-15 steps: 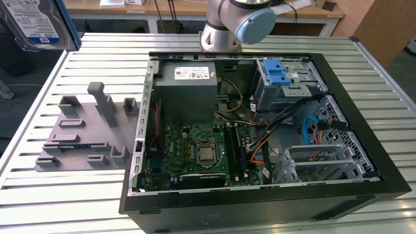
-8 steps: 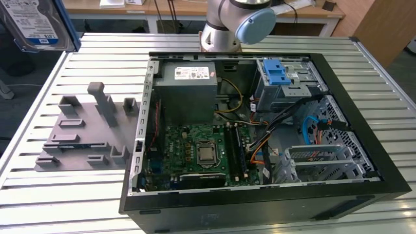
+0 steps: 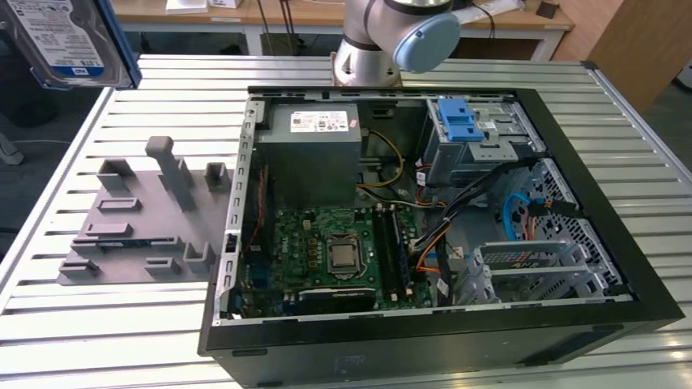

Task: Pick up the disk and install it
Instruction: 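Pick up the disk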

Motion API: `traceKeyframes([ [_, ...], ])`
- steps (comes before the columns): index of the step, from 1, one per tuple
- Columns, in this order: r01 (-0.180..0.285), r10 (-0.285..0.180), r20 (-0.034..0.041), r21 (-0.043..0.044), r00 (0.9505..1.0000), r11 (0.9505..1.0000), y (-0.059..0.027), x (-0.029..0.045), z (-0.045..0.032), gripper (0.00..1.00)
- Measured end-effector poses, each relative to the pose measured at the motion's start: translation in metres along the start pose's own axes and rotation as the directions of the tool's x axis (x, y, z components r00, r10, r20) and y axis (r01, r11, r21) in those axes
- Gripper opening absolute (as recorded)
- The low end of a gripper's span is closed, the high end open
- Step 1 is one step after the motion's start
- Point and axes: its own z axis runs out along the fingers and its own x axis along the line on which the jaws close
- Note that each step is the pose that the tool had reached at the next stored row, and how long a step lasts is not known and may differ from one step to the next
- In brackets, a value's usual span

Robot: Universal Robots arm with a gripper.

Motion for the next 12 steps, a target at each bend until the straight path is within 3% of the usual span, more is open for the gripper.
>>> traceKeyframes([
  [12, 0.0, 0.0, 0.0001, -0.0041, 1.0, 1.0, -0.0229, 0.0075, -0.0004, 0.36],
])
